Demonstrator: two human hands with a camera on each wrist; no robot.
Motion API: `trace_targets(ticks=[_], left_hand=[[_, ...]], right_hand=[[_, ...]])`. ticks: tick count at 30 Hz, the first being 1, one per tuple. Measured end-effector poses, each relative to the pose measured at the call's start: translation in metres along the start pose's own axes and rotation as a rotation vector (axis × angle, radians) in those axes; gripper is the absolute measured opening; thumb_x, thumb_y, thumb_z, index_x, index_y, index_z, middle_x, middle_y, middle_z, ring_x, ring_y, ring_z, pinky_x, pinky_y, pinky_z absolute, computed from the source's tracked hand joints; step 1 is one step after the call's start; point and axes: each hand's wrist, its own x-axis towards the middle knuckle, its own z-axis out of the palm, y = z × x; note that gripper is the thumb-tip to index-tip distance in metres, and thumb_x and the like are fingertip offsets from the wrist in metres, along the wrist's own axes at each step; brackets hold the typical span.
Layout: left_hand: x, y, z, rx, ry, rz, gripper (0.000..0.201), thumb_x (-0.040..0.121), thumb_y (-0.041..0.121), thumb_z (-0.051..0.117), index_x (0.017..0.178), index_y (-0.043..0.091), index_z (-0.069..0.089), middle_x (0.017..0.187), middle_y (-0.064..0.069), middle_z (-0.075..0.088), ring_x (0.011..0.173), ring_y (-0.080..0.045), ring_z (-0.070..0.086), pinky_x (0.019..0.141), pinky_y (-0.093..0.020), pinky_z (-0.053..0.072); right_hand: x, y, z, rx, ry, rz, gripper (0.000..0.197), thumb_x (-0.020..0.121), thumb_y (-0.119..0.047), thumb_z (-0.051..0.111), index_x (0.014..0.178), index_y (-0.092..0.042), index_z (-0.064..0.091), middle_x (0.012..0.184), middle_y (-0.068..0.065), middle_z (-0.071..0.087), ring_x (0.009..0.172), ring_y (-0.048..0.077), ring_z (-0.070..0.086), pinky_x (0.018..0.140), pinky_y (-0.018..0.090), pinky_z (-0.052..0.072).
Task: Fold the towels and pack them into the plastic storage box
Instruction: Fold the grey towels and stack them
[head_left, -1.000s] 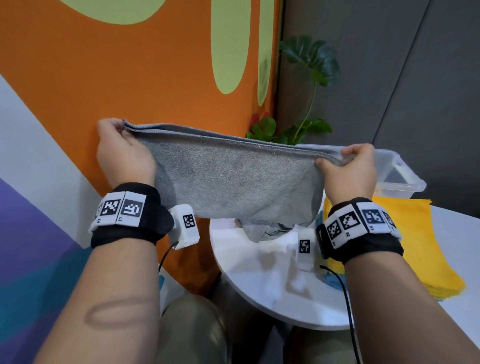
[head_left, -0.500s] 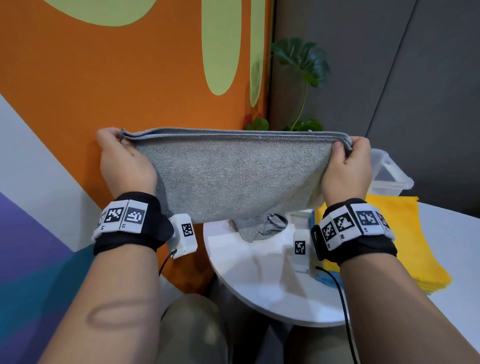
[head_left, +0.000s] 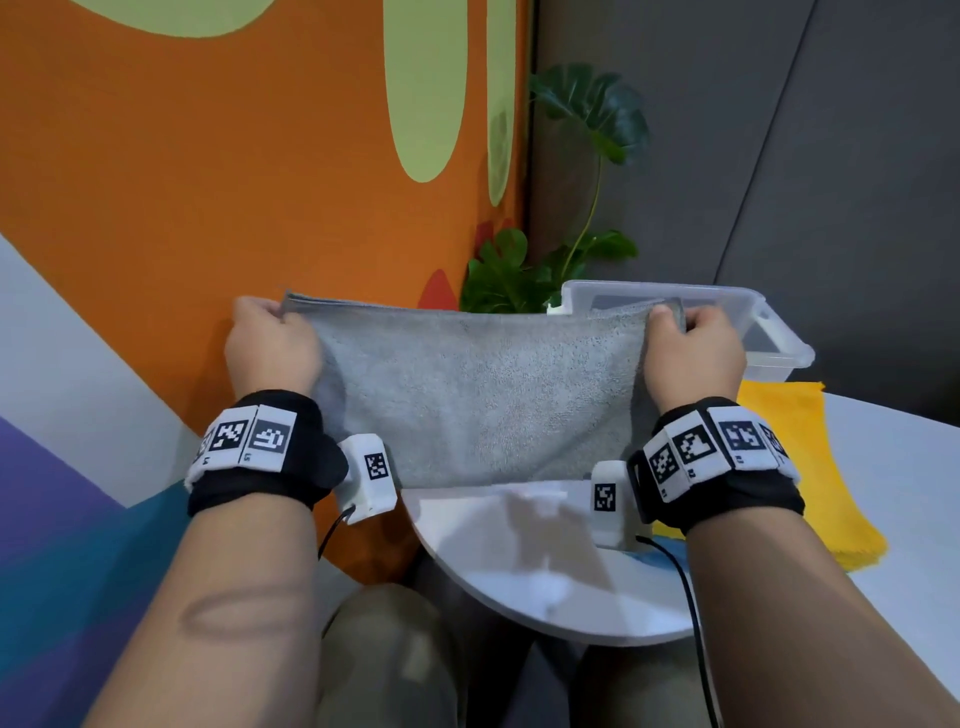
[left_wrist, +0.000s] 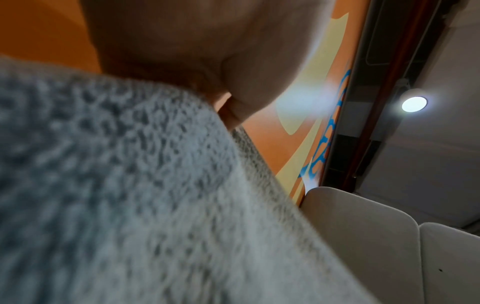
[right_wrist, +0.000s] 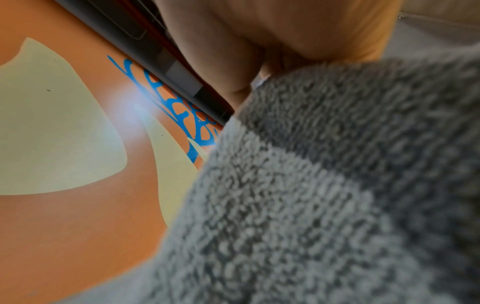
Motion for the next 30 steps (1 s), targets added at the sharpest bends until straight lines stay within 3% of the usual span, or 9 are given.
trace_targets(ticks=[3,8,11,15,18,22,25,28,30], left_hand=[[-0.004,0.001,0.009,0.067,-0.117,-0.025,0.023,0.095,0.013,0.038,0.11,0.007,0.055,0.119,-0.018,0.058,0.101,-0.032,0.052,0.08,-0.031,0.036],[-0.027,0.014,0.03,0.042,-0.336,0.033,0.019,0.089,0.028,0.049,0.092,0.014,0.062,0.099,-0.007,0.067,0.096,-0.031,0.063,0.081,-0.034,0.051],[-0.048,0.029,0.039,-0.091,-0.466,0.05,0.011,0.084,0.028,0.058,0.076,0.021,0.062,0.078,-0.001,0.066,0.082,-0.028,0.067,0.074,-0.042,0.057],[-0.07,0.048,0.044,-0.168,-0.587,0.129,0.014,0.085,0.019,0.065,0.071,0.019,0.062,0.065,0.002,0.059,0.068,-0.022,0.062,0.057,-0.032,0.052],[-0.079,0.056,0.045,-0.193,-0.636,0.169,0.014,0.086,0.019,0.067,0.073,0.017,0.061,0.067,-0.001,0.06,0.073,-0.025,0.067,0.054,-0.031,0.056],[-0.086,0.06,0.045,-0.21,-0.647,0.199,0.016,0.086,0.018,0.067,0.072,0.016,0.06,0.072,-0.009,0.068,0.077,-0.032,0.07,0.063,-0.042,0.061],[-0.089,0.061,0.046,-0.209,-0.658,0.196,0.018,0.085,0.018,0.069,0.069,0.016,0.061,0.076,-0.012,0.071,0.075,-0.03,0.071,0.067,-0.046,0.06],[-0.09,0.062,0.046,-0.232,-0.674,0.178,0.02,0.088,0.013,0.063,0.069,0.016,0.062,0.074,-0.012,0.071,0.074,-0.028,0.072,0.068,-0.043,0.061],[-0.089,0.064,0.046,-0.274,-0.711,0.126,0.022,0.092,0.003,0.047,0.08,0.012,0.063,0.08,-0.013,0.071,0.073,-0.025,0.071,0.062,-0.033,0.056]], right_hand=[[-0.005,-0.002,0.005,-0.014,-0.063,0.018,0.022,0.095,-0.03,0.045,0.09,-0.01,0.053,0.082,0.001,0.054,0.08,0.021,0.047,0.069,0.026,0.03],[-0.023,-0.013,0.021,-0.021,-0.231,0.011,0.022,0.092,-0.03,0.051,0.088,-0.009,0.059,0.072,-0.002,0.053,0.078,0.023,0.053,0.066,0.029,0.037],[-0.034,-0.017,0.036,0.06,-0.325,0.005,0.028,0.086,-0.039,0.055,0.072,-0.015,0.058,0.072,0.003,0.062,0.08,0.027,0.063,0.075,0.043,0.054],[-0.045,-0.025,0.043,0.127,-0.394,-0.021,0.036,0.082,-0.039,0.058,0.07,-0.005,0.061,0.076,0.018,0.066,0.078,0.032,0.066,0.074,0.051,0.056],[-0.049,-0.03,0.044,0.146,-0.41,-0.051,0.031,0.081,-0.038,0.058,0.065,-0.011,0.063,0.07,0.013,0.067,0.075,0.031,0.067,0.072,0.051,0.056],[-0.052,-0.034,0.041,0.108,-0.432,-0.105,0.022,0.086,-0.031,0.058,0.07,-0.022,0.069,0.072,0.0,0.068,0.078,0.024,0.066,0.074,0.047,0.056],[-0.052,-0.037,0.036,0.035,-0.447,-0.201,0.022,0.091,-0.025,0.054,0.082,-0.017,0.073,0.077,-0.004,0.067,0.079,0.018,0.062,0.071,0.03,0.049],[-0.051,-0.04,0.032,0.006,-0.451,-0.259,0.023,0.094,-0.023,0.052,0.09,-0.017,0.074,0.083,-0.004,0.067,0.082,0.013,0.057,0.068,0.023,0.038],[-0.051,-0.04,0.033,0.003,-0.46,-0.287,0.021,0.093,-0.022,0.052,0.091,-0.017,0.073,0.082,-0.004,0.066,0.079,0.011,0.056,0.067,0.024,0.038]])
